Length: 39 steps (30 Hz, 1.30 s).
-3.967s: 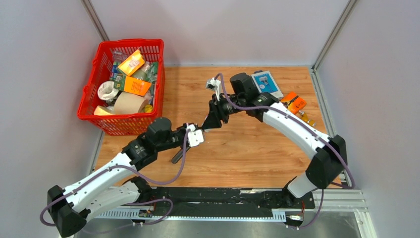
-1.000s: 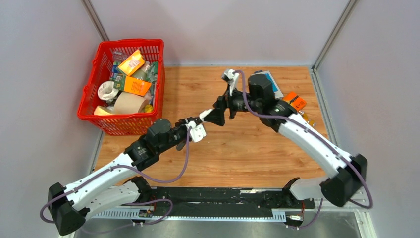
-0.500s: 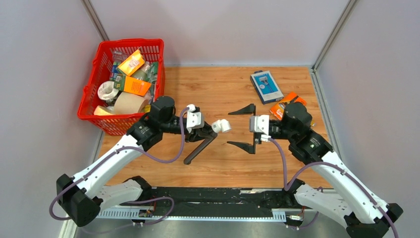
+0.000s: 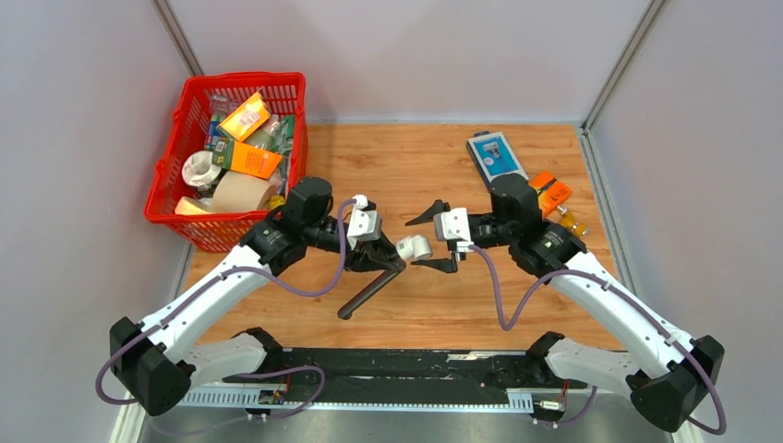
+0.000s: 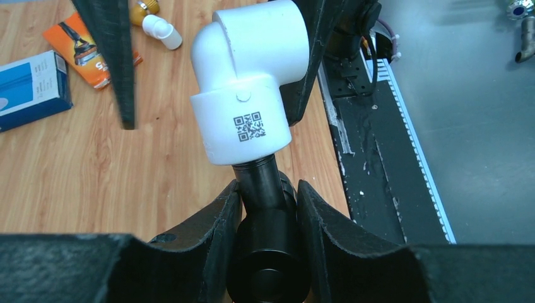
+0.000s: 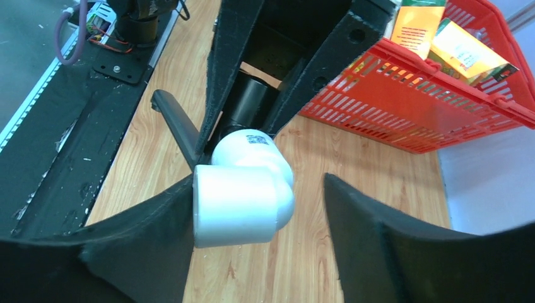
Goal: Install the water faucets
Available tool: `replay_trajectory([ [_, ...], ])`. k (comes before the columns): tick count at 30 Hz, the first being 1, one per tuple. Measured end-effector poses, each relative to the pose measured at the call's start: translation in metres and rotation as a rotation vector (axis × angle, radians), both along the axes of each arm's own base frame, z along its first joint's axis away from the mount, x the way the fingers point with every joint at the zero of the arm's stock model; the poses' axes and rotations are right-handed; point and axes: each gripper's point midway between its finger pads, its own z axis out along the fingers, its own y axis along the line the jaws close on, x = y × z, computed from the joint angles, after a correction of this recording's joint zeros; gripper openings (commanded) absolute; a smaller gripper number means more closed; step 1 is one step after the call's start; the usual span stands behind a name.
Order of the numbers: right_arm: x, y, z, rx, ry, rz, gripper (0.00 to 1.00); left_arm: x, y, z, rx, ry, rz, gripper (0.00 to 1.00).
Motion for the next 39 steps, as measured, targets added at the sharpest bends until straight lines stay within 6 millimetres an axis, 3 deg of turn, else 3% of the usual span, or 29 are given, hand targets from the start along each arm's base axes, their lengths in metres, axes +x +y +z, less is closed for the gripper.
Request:
replay_trajectory([
  [1, 0.001, 0.001, 0.000, -0.001, -0.001, 0.003, 0.61, 0.000, 0.000, 0.000, 0.000, -0.001, 0.001, 0.00],
  [4, -0.002, 0.003, -0.003, -0.011, 0.024, 0.030, 0.30, 0.004, 0.001, 0.000, 0.005, -0.008, 0.017, 0.00],
  [5, -0.003, 0.004, -0.004, -0.015, 0.029, 0.032, 0.25, 0.005, 0.001, -0.001, 0.008, -0.009, 0.025, 0.00],
  [10, 0.008, 0.010, -0.004, -0.033, 0.127, -0.003, 0.11, 0.019, 0.006, -0.001, 0.027, -0.054, 0.122, 0.00],
  [14, 0.031, 0.023, -0.003, -0.059, 0.346, -0.130, 0.00, 0.042, 0.018, 0.000, 0.066, -0.227, 0.339, 0.00],
  [20, 0.066, 0.043, -0.009, -0.074, 0.831, -0.417, 0.00, 0.076, 0.039, -0.006, 0.184, -0.642, 0.660, 0.00],
  [23, 0.073, 0.049, -0.023, -0.090, 1.078, -0.526, 0.00, 0.088, 0.052, -0.016, 0.284, -0.864, 0.780, 0.00],
  [28, 0.078, 0.052, -0.055, -0.147, 1.381, -0.649, 0.03, 0.088, 0.050, -0.039, 0.445, -1.177, 0.844, 0.00],
  [33, 0.080, 0.050, -0.064, -0.174, 1.526, -0.668, 0.22, 0.091, 0.049, -0.045, 0.525, -1.311, 0.878, 0.00],
  [39, 0.076, 0.045, -0.041, -0.144, 1.418, -0.579, 0.58, 0.085, 0.048, -0.023, 0.415, -1.255, 0.874, 0.00],
])
